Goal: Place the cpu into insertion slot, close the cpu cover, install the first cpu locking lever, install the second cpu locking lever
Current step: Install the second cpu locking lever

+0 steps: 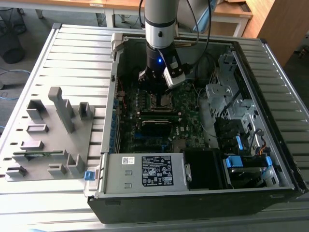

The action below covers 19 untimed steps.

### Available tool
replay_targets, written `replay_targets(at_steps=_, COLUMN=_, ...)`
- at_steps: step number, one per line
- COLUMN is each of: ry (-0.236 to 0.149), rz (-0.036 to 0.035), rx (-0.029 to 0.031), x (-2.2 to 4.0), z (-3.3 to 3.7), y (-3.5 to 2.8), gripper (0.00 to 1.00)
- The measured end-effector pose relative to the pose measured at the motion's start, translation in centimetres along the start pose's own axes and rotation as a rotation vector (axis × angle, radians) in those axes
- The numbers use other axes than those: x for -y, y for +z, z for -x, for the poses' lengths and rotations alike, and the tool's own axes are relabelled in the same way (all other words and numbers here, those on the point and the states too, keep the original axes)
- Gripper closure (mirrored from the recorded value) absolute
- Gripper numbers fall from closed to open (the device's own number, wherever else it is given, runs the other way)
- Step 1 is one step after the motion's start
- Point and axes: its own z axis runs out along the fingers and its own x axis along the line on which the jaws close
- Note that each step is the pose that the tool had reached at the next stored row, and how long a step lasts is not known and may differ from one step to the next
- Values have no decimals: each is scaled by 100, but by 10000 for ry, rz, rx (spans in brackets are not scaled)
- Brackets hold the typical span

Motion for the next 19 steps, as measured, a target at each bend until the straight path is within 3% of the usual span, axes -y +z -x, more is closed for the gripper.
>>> replay_targets(at_steps=19, ry=0, rz=-5, rx=-3, x=-3, z=-6, y=65, gripper=90)
